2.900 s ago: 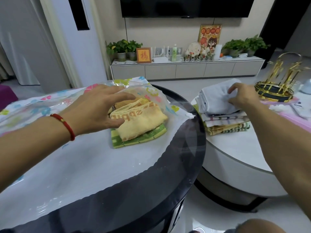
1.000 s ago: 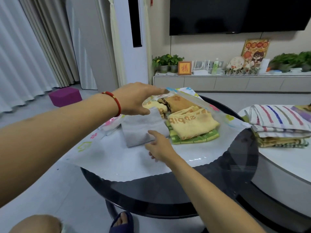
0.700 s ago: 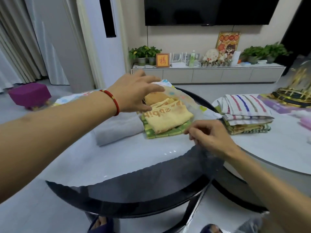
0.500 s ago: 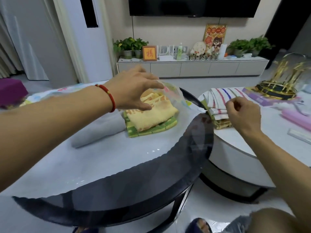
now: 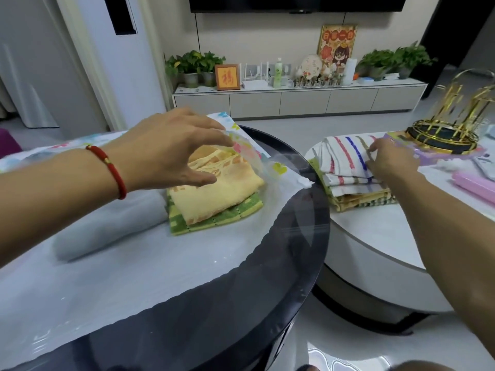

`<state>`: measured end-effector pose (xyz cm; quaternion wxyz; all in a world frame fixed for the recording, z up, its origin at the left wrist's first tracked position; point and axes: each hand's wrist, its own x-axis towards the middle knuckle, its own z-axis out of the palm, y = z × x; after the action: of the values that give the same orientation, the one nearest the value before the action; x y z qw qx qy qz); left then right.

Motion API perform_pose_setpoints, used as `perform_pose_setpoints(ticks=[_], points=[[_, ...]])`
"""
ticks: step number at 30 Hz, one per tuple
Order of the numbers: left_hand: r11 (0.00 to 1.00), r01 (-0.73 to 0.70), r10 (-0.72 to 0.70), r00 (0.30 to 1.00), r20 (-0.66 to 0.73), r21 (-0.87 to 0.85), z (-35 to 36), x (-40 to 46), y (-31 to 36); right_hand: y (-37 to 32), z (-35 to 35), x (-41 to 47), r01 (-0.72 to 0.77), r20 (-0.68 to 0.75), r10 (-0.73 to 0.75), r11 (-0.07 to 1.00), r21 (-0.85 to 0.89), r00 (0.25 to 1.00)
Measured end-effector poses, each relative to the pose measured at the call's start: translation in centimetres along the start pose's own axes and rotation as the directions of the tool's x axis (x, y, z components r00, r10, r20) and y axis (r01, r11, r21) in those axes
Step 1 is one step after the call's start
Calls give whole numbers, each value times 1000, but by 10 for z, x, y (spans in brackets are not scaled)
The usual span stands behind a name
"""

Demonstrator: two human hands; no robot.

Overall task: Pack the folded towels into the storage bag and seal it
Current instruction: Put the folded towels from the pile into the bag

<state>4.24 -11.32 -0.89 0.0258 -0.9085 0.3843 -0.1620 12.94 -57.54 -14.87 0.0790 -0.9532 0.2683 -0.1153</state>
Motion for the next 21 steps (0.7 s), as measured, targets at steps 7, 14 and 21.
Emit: perform_pose_setpoints(ticks=[7,14,21], points=[[998,14,-15,1000,15,67,-6,-9,0,-24,-55,-38,53,26,-68,919,392,997],[992,107,-113,990,84,64,-18,-61,-30,-45,-172,-157,-22,248,-301,595,803,921],[957,279,-289,935,206,75,-28,-143,-68,-126,-193,-289,-182,384,-794,338,923,471]])
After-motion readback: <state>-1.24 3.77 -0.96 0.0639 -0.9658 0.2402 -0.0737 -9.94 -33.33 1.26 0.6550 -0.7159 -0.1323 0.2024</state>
